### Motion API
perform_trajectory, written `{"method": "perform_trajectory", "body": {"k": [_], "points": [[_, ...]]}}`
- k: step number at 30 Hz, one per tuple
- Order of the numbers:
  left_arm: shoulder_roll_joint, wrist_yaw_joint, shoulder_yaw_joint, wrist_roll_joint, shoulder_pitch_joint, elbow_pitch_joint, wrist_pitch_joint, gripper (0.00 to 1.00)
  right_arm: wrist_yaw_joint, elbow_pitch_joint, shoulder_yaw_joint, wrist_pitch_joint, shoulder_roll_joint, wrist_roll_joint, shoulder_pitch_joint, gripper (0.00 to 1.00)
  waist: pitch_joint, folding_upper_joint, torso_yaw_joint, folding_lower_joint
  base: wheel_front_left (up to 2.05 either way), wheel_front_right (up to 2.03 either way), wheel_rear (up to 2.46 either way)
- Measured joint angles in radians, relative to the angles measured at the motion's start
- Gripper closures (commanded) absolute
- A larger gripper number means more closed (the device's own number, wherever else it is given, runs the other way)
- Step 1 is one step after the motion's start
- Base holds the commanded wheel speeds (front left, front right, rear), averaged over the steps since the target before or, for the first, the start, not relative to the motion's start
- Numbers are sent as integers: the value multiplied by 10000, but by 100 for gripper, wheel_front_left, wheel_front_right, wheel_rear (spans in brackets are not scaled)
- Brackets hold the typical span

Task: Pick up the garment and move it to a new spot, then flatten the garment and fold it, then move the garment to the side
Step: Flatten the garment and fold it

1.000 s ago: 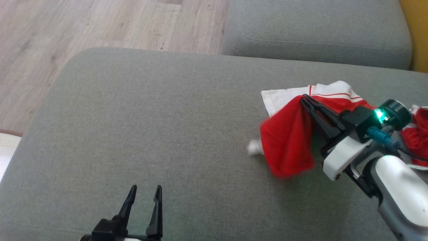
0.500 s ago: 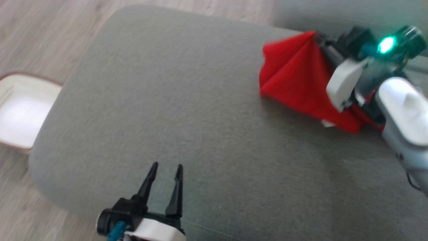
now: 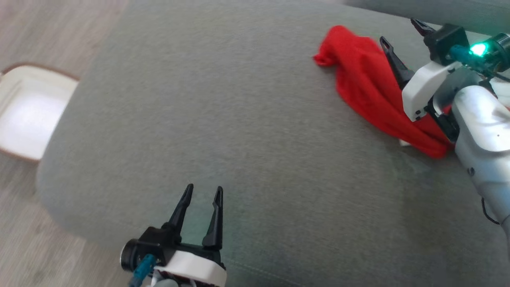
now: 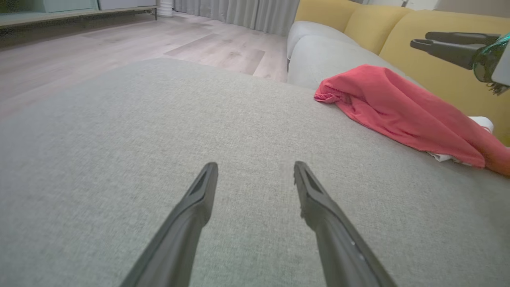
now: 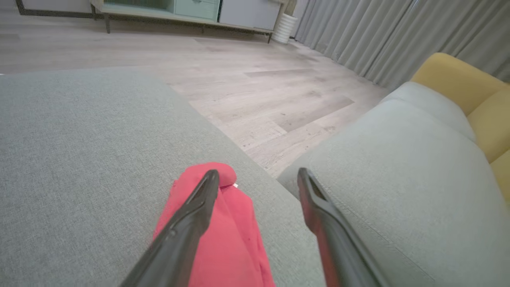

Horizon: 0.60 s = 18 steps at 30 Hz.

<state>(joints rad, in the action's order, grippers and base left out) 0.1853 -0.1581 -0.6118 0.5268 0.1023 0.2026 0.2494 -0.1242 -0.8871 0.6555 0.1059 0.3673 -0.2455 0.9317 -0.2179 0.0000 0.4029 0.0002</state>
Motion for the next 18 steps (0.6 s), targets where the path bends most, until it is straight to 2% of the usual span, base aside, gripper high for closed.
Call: {"method": "perform_trajectory", "body": {"k": [7,13,18], "points": [[54,4,190,-161,-66,-21,0,0,0,468,209,934,213,-385,-523,0,340,0,-1113,-2,0,0,0],[236,-4,265,-163,-88,-130,0,0,0,746,447,976,755,-453,-2351,0,664,0,-1915,-3,0,0,0],[259,-10,263,-165,-95,-205,0,0,0,943,504,892,1032,-449,-3172,0,678,0,-2193,-3,0,0,0]]}}
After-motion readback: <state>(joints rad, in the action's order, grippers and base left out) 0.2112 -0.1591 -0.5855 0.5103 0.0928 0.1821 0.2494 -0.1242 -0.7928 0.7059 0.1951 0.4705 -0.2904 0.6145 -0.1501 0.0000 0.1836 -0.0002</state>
